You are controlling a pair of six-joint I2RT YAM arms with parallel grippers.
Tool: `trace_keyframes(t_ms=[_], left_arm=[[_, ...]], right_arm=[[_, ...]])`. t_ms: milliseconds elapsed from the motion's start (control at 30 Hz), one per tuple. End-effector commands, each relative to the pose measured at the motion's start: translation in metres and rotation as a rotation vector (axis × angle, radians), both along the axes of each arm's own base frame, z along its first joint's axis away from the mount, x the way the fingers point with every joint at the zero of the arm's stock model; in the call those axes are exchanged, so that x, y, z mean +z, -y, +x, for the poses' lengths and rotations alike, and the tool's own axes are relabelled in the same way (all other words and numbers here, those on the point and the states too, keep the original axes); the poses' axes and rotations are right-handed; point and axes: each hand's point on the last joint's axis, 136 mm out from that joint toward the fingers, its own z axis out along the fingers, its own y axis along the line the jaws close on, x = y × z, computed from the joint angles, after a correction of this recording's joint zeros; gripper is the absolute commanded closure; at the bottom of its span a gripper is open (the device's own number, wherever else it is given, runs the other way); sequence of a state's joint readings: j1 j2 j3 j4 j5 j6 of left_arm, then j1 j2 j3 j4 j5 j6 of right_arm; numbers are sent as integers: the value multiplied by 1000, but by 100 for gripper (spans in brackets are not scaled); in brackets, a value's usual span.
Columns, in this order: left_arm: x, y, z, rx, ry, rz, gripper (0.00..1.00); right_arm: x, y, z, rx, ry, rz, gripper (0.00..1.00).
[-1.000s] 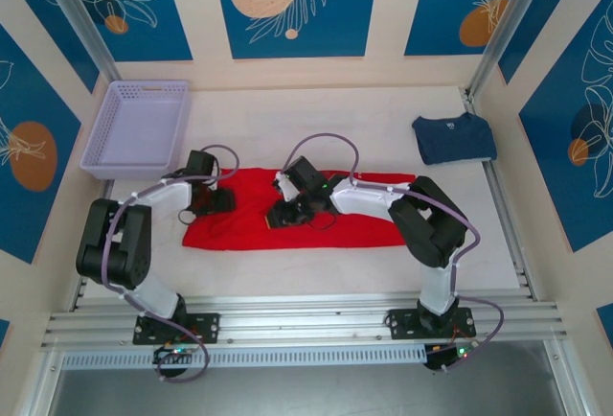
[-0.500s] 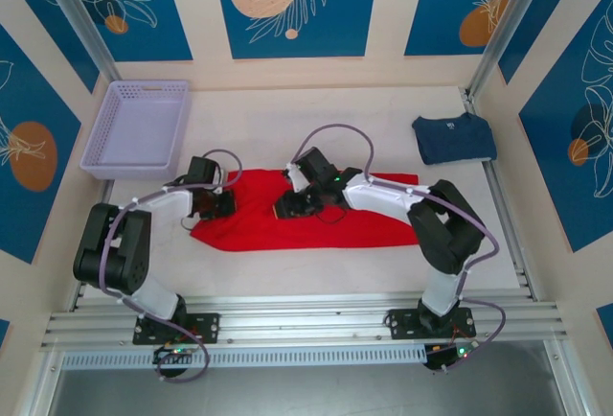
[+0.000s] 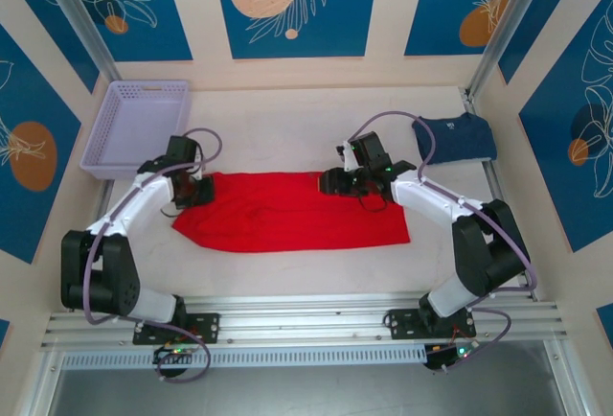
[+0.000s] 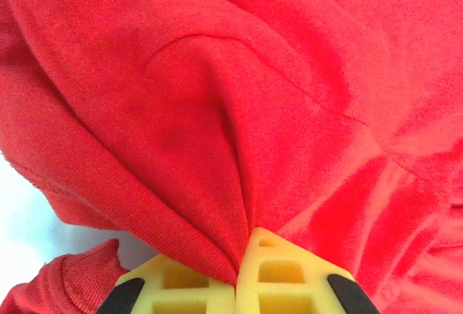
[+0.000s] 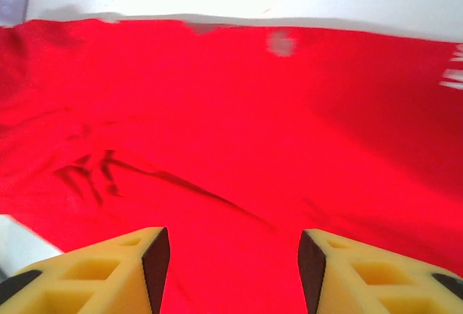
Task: Fold the inside-out t-shirt
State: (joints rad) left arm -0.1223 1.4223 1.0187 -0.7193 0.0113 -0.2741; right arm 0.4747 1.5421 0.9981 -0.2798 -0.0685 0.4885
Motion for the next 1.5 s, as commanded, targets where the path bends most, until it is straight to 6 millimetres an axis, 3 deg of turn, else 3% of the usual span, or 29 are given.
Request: trace_keyframes(t_ms=[0,167,300,533,667,800,1067,1267,1367,1467], left_arm=[[34,-39,-16,-67,-29,213,100],[90,-77,-6,-87,27,461,100],[120,-103,7,-76,55,647,100],[122,-89,23,-106,83,591,100],[122,-84,26,-120,90,584,100],[125,-77,26,-131,108,572,100],[120,-40,21,-186,104,543,100],[110,9,17,-221,65,489,100],[105,43,15,-214,39,407,100],[96,89,13,-253,42,317,100]], right_arm=[[-6,23,1,-53,5,-78,47],[-20,40,8,-120,-39,-154,47],[-26,28,12,-82,-76,-133,47],[-42,-20,7,40,-138,-55,53],[-59,-31,1,72,-164,-93,59],[-80,-27,2,66,-200,-167,65],[-106,-22,-1,68,-245,-234,73],[-102,-26,-2,82,-233,-225,74],[-99,-26,-1,87,-223,-218,73],[-95,-30,0,92,-215,-189,72]])
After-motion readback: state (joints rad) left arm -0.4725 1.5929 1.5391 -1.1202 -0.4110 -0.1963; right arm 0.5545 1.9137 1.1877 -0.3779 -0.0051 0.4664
